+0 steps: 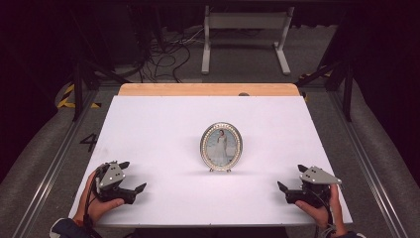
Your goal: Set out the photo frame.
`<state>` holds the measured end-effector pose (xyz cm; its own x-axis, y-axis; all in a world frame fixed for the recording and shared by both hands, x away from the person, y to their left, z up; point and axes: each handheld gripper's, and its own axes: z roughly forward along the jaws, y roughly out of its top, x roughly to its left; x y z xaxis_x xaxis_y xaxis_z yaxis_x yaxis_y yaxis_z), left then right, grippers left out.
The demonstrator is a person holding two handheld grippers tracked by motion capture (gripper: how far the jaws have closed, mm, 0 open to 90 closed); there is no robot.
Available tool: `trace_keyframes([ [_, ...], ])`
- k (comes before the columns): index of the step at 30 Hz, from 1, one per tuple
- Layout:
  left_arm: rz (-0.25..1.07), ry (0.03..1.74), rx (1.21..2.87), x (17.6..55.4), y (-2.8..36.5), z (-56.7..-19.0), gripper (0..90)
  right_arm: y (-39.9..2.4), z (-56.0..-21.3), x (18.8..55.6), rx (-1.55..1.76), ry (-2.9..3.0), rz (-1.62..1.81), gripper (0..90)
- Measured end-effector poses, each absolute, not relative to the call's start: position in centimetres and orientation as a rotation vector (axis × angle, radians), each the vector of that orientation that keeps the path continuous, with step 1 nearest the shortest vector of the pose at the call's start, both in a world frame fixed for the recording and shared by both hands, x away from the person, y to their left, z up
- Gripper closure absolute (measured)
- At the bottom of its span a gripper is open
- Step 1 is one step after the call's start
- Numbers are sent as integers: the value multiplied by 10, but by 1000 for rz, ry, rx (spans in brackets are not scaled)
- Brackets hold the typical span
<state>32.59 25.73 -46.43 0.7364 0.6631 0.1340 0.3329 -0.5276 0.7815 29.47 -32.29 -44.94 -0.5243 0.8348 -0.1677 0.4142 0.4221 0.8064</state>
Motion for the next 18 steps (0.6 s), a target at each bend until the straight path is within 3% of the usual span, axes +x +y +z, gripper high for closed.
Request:
trace_keyframes([
  [18,530,737,2178,327,253,-466,76,-323,-450,295,1051,2123,975,95],
])
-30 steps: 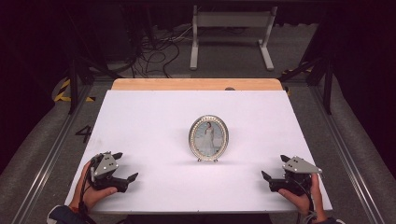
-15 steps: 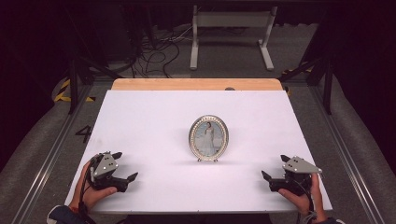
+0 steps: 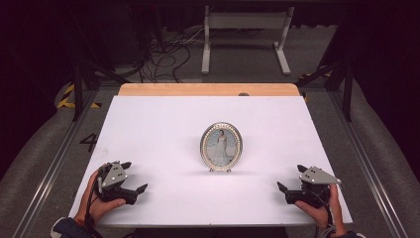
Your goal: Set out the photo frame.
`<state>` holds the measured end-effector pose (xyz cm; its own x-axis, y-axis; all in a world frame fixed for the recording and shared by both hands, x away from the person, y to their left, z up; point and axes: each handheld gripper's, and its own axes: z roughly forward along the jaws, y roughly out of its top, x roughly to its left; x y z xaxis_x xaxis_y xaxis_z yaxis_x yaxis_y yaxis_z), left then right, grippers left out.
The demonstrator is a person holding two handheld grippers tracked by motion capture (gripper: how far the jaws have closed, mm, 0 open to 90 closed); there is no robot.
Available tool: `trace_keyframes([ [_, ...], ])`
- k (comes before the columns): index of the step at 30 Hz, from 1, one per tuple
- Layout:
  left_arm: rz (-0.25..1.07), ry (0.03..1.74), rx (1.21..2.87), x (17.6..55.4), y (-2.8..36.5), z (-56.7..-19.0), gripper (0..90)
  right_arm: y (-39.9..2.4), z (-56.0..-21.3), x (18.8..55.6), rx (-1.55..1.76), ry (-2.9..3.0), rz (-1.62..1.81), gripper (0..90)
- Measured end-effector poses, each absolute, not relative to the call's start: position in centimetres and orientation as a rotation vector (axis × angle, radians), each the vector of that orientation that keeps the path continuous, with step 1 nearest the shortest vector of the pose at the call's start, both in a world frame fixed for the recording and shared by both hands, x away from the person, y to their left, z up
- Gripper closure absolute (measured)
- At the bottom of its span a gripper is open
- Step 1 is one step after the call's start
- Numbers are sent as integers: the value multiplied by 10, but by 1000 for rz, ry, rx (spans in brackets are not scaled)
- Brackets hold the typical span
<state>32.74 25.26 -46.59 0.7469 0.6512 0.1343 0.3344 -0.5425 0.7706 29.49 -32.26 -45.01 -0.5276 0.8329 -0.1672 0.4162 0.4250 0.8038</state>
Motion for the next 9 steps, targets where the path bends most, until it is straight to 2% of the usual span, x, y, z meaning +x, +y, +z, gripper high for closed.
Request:
trace_keyframes([
  [9,524,734,2181,330,251,-466,76,-323,-451,295,1057,2123,978,95],
])
